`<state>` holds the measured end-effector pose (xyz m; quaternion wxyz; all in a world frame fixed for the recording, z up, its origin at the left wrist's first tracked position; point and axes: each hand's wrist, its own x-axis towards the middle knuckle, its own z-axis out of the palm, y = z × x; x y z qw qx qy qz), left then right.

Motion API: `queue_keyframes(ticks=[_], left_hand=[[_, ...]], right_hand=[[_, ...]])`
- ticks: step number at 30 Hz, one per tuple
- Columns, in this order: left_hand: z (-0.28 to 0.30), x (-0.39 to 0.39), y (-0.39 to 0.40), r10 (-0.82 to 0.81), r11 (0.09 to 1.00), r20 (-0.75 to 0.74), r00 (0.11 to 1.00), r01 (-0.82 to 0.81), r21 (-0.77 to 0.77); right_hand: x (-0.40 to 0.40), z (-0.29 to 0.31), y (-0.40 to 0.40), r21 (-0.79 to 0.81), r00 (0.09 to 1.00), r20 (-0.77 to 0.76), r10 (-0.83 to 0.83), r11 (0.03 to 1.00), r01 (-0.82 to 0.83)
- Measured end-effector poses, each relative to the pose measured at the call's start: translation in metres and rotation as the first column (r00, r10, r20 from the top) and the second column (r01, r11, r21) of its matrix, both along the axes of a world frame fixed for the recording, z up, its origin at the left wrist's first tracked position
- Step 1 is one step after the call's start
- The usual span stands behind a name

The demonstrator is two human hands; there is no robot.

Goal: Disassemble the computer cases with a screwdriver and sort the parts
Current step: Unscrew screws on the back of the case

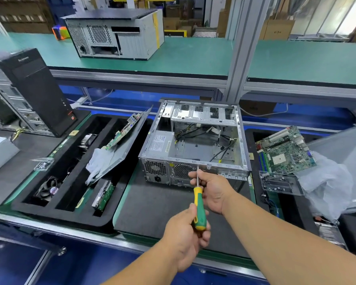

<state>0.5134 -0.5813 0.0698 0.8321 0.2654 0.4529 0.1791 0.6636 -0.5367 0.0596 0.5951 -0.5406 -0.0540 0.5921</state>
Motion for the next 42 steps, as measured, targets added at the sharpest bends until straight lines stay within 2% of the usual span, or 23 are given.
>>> queue_keyframes(ticks=[2, 6, 8, 9, 11, 13, 14, 15, 16, 17, 18, 20, 22, 25, 27, 29, 31, 33, 35, 36, 38, 40, 42], left_hand=[[0.003, -0.002, 0.002, 0.042, 0.983, 0.162, 0.986, -0.011, -0.183], [0.003, 0.000, 0.000, 0.090, 0.973, 0.128, 0.988, -0.060, -0.224], [0.002, 0.001, 0.001, 0.077, 0.994, -0.051, 0.996, -0.081, -0.077], [-0.002, 0.001, 0.003, 0.058, 0.996, -0.184, 0.981, -0.044, 0.078], [-0.007, 0.002, 0.006, 0.070, 0.921, -0.428, 0.901, 0.106, 0.375], [-0.005, 0.002, 0.007, 0.116, 0.912, -0.429, 0.896, 0.076, 0.404], [-0.006, 0.003, 0.009, 0.124, 0.951, -0.339, 0.933, -0.014, 0.309], [-0.005, 0.003, 0.011, 0.131, 0.987, -0.205, 0.970, -0.108, 0.120], [0.000, 0.002, 0.012, 0.142, 0.979, -0.033, 0.989, -0.145, -0.140], [0.003, 0.001, 0.012, 0.169, 0.940, 0.098, 0.981, -0.130, -0.316], [0.006, 0.000, 0.012, 0.167, 0.922, 0.158, 0.973, -0.098, -0.373], [0.008, 0.001, 0.012, 0.101, 0.956, 0.123, 0.987, -0.063, -0.285], [0.007, 0.004, 0.011, 0.026, 0.997, -0.070, 0.997, -0.031, -0.067], [0.000, 0.006, 0.010, 0.040, 0.965, -0.327, 0.944, 0.048, 0.257], [-0.003, 0.007, 0.010, 0.090, 0.956, -0.371, 0.924, 0.025, 0.293], [-0.001, 0.007, 0.015, 0.121, 0.981, -0.300, 0.946, -0.069, 0.179], [0.003, 0.006, 0.019, 0.133, 0.990, -0.162, 0.978, -0.138, -0.020], [0.004, 0.002, 0.022, 0.145, 0.964, -0.018, 0.989, -0.145, -0.224], [0.002, 0.001, 0.022, 0.133, 0.943, 0.052, 0.990, -0.110, -0.315], [0.002, 0.002, 0.022, 0.111, 0.948, 0.043, 0.993, -0.092, -0.304], [-0.001, 0.005, 0.022, 0.050, 0.985, -0.073, 0.996, -0.061, -0.159], [-0.007, 0.006, 0.021, 0.033, 0.994, -0.261, 0.965, -0.004, 0.111], [-0.012, 0.003, 0.018, 0.060, 0.927, -0.417, 0.907, 0.104, 0.360]], right_hand=[[0.000, 0.001, -0.001, -0.006, 1.000, -0.028, 0.014, 1.000, -0.014], [-0.001, 0.000, 0.000, -0.006, 0.998, 0.068, 0.019, 1.000, -0.019], [-0.002, -0.002, 0.001, 0.003, 0.994, 0.110, 0.003, 1.000, -0.004], [-0.003, -0.003, 0.002, 0.010, 0.994, 0.111, -0.007, 1.000, 0.006], [-0.005, -0.003, 0.005, 0.023, 0.995, 0.095, -0.025, 0.999, 0.023], [-0.008, -0.003, 0.007, 0.025, 0.996, 0.085, -0.037, 0.999, 0.035], [-0.009, -0.003, 0.007, 0.019, 0.995, 0.088, -0.042, 0.999, 0.040], [-0.009, -0.004, 0.007, 0.009, 0.994, 0.095, -0.045, 0.999, 0.044], [-0.009, -0.004, 0.007, 0.002, 0.994, 0.101, -0.045, 0.999, 0.045], [-0.008, -0.004, 0.006, -0.004, 0.993, 0.105, -0.043, 0.999, 0.044], [-0.007, -0.003, 0.006, -0.008, 0.993, 0.111, -0.041, 0.999, 0.042], [-0.006, -0.002, 0.006, -0.021, 0.989, 0.145, -0.043, 0.999, 0.047], [-0.006, -0.001, 0.006, -0.047, 0.982, 0.182, -0.055, 0.997, 0.064], [-0.008, -0.001, 0.007, -0.053, 0.978, 0.198, -0.070, 0.995, 0.082], [-0.010, -0.001, 0.008, -0.042, 0.979, 0.183, -0.091, 0.994, 0.100], [-0.010, 0.000, 0.009, -0.040, 0.979, 0.179, -0.097, 0.994, 0.106], [-0.009, 0.001, 0.009, -0.038, 0.981, 0.182, -0.067, 0.996, 0.075], [-0.007, 0.003, 0.007, -0.045, 0.983, 0.181, -0.009, 0.999, 0.018], [-0.005, 0.005, 0.006, -0.063, 0.980, 0.196, 0.043, 0.998, -0.031], [-0.005, 0.007, 0.006, -0.074, 0.977, 0.208, 0.054, 0.996, -0.040], [-0.006, 0.008, 0.007, -0.090, 0.971, 0.236, 0.048, 0.996, -0.028], [-0.007, 0.008, 0.009, -0.097, 0.965, 0.260, 0.026, 0.995, -0.001], [-0.009, 0.009, 0.010, -0.090, 0.963, 0.270, 0.003, 0.996, 0.022]])
